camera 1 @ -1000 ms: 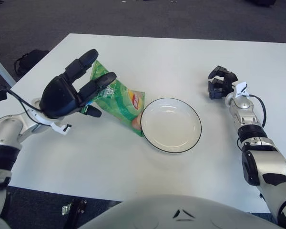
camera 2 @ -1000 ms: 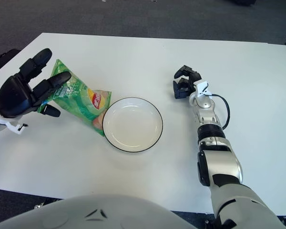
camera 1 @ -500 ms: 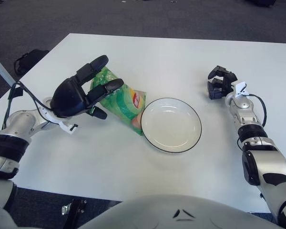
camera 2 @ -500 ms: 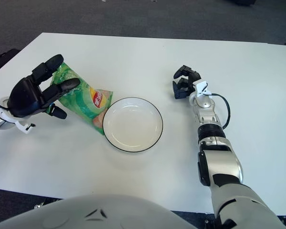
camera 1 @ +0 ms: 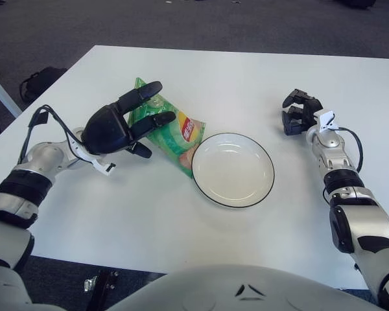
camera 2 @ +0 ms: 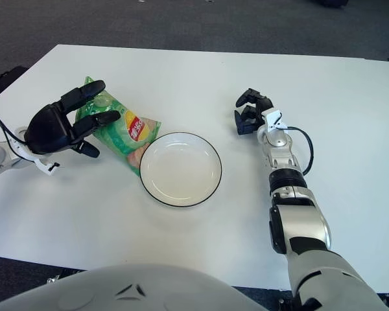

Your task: Put the snack into the plate.

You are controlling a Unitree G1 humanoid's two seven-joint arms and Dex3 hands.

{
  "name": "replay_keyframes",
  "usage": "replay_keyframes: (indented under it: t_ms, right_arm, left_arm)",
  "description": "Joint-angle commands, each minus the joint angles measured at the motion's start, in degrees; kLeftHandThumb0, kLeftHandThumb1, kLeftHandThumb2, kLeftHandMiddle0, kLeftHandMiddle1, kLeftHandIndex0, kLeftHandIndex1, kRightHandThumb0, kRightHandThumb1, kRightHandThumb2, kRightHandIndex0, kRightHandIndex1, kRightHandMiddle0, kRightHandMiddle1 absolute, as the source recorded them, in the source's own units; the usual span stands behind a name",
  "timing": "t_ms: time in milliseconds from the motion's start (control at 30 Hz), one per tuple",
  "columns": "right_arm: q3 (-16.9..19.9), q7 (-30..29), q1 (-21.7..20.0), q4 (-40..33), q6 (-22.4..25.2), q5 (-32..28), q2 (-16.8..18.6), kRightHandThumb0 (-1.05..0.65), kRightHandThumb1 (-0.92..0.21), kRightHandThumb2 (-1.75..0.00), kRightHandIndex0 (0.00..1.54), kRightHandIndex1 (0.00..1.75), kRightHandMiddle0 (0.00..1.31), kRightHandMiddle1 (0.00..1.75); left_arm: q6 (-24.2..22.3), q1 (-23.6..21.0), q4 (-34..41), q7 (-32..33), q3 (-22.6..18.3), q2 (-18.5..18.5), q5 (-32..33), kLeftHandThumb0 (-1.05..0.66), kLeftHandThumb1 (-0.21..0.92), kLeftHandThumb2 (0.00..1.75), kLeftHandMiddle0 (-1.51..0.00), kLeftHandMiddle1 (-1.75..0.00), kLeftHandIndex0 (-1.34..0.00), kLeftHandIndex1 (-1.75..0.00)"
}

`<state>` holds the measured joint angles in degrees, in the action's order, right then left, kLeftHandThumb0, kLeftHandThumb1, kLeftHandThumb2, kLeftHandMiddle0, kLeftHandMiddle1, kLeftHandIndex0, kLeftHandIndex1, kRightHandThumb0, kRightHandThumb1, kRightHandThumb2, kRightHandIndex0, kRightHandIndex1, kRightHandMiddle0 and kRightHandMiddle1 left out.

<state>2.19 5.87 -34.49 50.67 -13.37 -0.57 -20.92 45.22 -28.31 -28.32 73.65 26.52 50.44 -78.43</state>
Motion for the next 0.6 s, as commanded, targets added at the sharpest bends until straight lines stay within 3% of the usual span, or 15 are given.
replay_keyframes:
  t_ms: [0,167,300,367,467,567]
  right_arm:
    - [-1.80,0.78,4.29,2.02,3.64,2.43,1.13,-0.01,-0.09,-1.59,0.79,1.74,0.55,1.75]
    - [-2.33,0.73,4.59,1.37,3.83,3.27,0.81,-0.01,-0.08,-1.59,0.79,1.74,0.55,1.75]
    - [-2.54,0.67,4.94,0.53,4.23,3.94,0.65,-0.01,-0.10,-1.58,0.78,1.74,0.54,1.75]
    - [-2.61,0.66,5.05,0.27,4.36,4.01,0.62,-0.01,-0.10,-1.58,0.77,1.74,0.54,1.75]
    - [-2.77,0.58,5.23,-0.13,4.36,4.07,0.58,-0.01,-0.08,-1.60,0.79,1.75,0.55,1.75]
    - [-3.10,0.39,5.49,-0.67,4.24,4.35,0.39,-0.01,-0.07,-1.62,0.80,1.75,0.56,1.75]
  left_arm:
    - [1.13,-1.86,-1.91,-0.06,2.04,-0.40,1.02,-0.72,0.73,0.67,-0.22,-0.67,0.00,-1.15]
    - [3.33,-3.16,-2.85,-2.87,3.57,0.00,2.56,-0.54,0.56,0.91,-0.27,-1.09,-0.10,-1.30]
    - [4.25,-3.81,-2.98,-4.77,4.22,0.22,3.27,-0.41,0.49,1.04,-0.24,-1.33,-0.18,-1.38]
    - [4.65,-4.03,-3.00,-5.93,4.43,0.34,3.78,-0.17,0.66,0.81,-0.27,-1.54,-0.23,-1.49]
    - [5.78,-4.30,-3.14,-9.32,4.56,0.51,5.39,-0.07,0.68,0.78,-0.31,-1.66,-0.32,-1.45]
    - [7.28,-4.48,-3.51,-13.36,4.40,0.36,7.74,-0.03,0.62,0.84,-0.39,-1.72,-0.45,-1.37]
